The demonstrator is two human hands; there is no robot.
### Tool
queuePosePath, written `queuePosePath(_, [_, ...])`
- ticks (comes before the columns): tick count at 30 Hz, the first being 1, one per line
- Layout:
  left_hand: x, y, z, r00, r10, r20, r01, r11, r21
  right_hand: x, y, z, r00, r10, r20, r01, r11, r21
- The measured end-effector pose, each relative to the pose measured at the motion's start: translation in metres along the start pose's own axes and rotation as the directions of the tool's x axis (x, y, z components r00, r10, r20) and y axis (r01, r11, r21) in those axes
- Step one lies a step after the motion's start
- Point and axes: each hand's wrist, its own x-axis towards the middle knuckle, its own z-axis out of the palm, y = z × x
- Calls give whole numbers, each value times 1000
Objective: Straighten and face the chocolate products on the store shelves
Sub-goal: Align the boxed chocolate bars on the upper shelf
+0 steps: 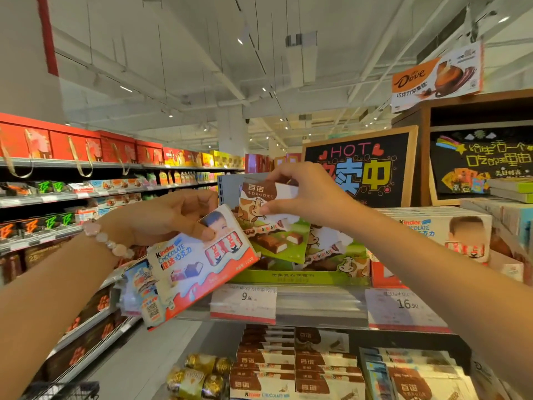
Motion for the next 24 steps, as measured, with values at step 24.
queuePosePath(24, [27, -1, 19, 997, 74, -37, -78, 991, -108, 5, -7, 18, 951, -52, 303, 142, 950, -280])
